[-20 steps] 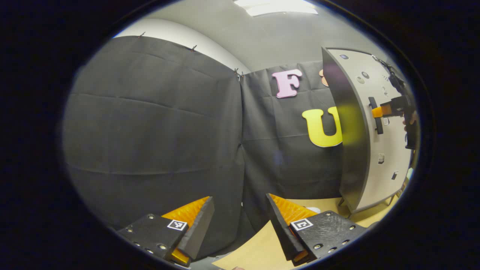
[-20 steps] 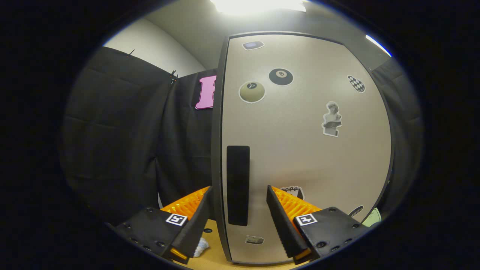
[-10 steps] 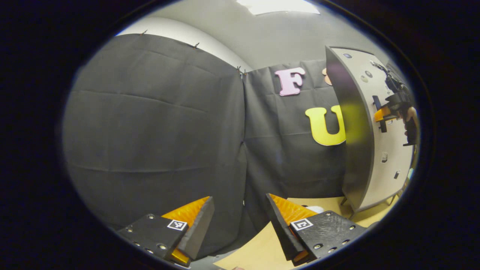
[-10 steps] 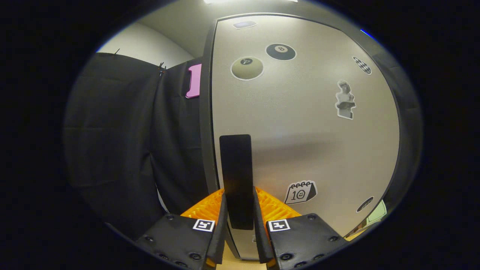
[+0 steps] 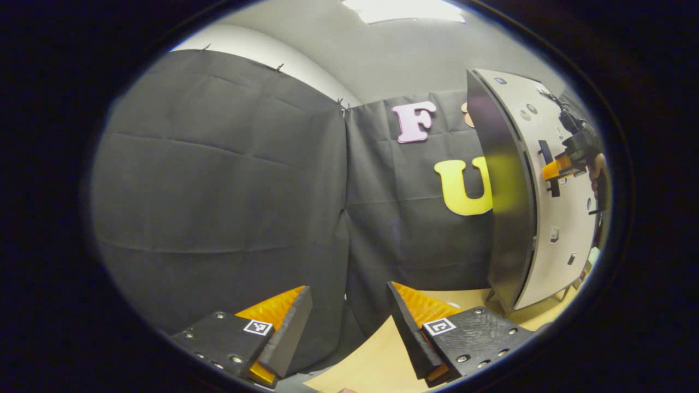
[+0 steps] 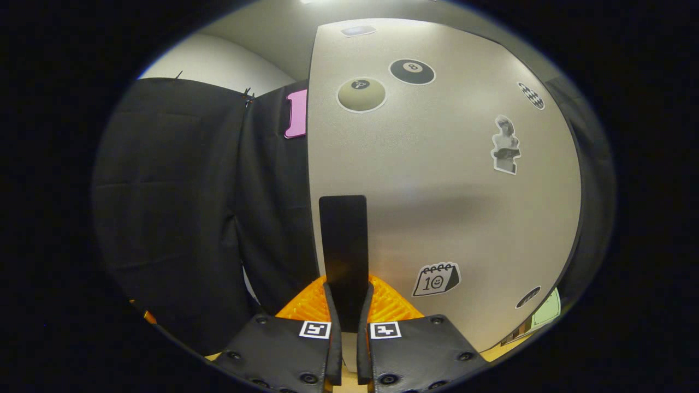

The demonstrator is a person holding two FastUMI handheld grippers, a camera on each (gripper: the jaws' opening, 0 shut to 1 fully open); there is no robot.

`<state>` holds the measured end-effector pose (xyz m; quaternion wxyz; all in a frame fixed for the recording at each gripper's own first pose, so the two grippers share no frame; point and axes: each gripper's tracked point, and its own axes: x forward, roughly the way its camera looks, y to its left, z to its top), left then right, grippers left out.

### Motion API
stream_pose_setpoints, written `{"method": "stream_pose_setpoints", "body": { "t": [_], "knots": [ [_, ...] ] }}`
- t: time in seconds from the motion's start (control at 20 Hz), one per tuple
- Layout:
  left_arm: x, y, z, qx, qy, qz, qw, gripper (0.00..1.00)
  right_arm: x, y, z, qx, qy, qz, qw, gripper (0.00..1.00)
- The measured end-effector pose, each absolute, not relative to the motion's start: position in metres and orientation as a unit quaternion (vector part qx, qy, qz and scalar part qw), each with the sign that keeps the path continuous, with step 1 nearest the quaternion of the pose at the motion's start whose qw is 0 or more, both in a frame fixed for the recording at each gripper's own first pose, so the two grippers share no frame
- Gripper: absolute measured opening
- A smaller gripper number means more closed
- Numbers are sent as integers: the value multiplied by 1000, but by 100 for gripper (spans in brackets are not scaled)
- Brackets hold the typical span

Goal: Open the cabinet door with the right hand, grasp the bottle in the cabinet with the left hand and place it on the coaster, then close the cabinet door with the right hand.

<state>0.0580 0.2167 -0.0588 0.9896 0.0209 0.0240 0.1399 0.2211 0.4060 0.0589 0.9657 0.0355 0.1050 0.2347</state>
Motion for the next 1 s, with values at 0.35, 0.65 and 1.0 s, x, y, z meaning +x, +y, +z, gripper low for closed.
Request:
{"method": "stream_pose_setpoints", "body": {
  "t": [0.35, 0.65, 1.0],
  "knots": [
    [58, 163, -38, 27, 16, 105, 994, 83, 205, 396, 61, 43, 110, 297, 948, 12],
    [60, 112, -20, 32, 3, 72, 997, 83, 199, 386, 60, 44, 118, 336, 934, 13],
    [60, 62, -18, 27, -1, 45, 999, 83, 204, 382, 61, 43, 123, 369, 920, 12]
  ]
}}
